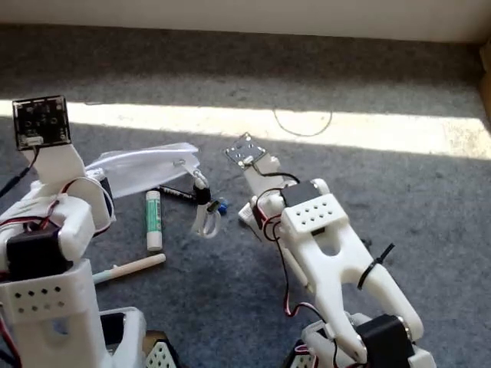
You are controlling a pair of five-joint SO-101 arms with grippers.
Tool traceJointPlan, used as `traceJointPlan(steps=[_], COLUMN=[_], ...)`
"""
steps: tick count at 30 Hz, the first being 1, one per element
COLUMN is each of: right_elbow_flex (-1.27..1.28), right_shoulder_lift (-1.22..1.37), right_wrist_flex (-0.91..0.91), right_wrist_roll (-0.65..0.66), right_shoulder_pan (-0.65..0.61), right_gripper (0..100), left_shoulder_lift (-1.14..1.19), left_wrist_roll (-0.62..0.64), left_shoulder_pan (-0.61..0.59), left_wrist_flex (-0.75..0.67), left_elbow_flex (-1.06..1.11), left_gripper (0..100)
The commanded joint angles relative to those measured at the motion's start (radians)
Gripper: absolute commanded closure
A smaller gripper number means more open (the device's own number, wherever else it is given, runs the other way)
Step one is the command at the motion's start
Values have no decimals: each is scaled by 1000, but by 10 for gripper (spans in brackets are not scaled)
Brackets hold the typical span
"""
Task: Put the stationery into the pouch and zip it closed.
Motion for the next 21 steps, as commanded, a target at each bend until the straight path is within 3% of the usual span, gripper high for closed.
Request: traceJointPlan(steps=[1, 6, 12, 21], right_elbow_flex=[-2, -1, 53, 56], right_shoulder_lift=[-70, -133, -223, -492], right_wrist_flex=[-5, 1, -4, 4], right_wrist_roll=[-8, -8, -8, -63], right_shoulder_pan=[-1, 51, 87, 91], right_gripper=[993, 993, 993, 993], left_shoulder_lift=[108, 297, 360, 384], left_wrist_roll=[-2, -2, 15, 41], left_shoulder_pan=[50, 54, 64, 65], left_wrist_flex=[61, 126, 150, 175], left_elbow_flex=[-154, -292, -383, -355], left_gripper=[993, 993, 993, 993])
